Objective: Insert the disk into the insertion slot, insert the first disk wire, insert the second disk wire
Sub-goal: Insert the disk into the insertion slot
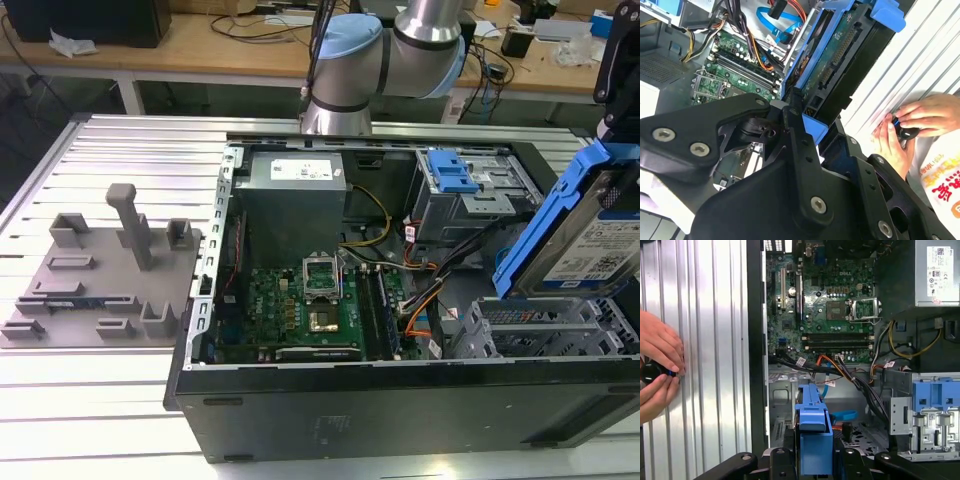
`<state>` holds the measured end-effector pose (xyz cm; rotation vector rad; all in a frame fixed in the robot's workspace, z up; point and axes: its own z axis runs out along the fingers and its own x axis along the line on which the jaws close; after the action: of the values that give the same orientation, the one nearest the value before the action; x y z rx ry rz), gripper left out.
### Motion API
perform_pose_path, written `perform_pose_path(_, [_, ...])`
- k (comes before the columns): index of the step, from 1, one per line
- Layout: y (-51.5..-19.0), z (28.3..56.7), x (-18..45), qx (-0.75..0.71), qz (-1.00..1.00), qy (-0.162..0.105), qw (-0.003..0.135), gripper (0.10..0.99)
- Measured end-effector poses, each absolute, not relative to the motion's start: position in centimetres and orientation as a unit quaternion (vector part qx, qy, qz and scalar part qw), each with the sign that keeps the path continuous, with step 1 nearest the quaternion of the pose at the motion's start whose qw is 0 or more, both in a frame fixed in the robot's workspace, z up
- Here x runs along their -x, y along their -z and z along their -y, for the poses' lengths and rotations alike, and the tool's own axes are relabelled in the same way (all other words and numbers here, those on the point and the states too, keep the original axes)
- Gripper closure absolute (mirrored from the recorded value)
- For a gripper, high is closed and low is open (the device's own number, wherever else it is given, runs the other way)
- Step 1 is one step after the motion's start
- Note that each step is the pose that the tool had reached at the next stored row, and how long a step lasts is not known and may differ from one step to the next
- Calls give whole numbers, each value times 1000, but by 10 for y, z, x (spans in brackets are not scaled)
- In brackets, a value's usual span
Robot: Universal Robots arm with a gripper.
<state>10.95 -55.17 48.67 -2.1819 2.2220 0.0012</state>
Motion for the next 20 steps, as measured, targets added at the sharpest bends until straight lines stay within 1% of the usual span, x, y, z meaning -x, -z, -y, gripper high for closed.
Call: perform_pose_path(20, [-473, 551, -108, 698, -716, 0, 14, 722])
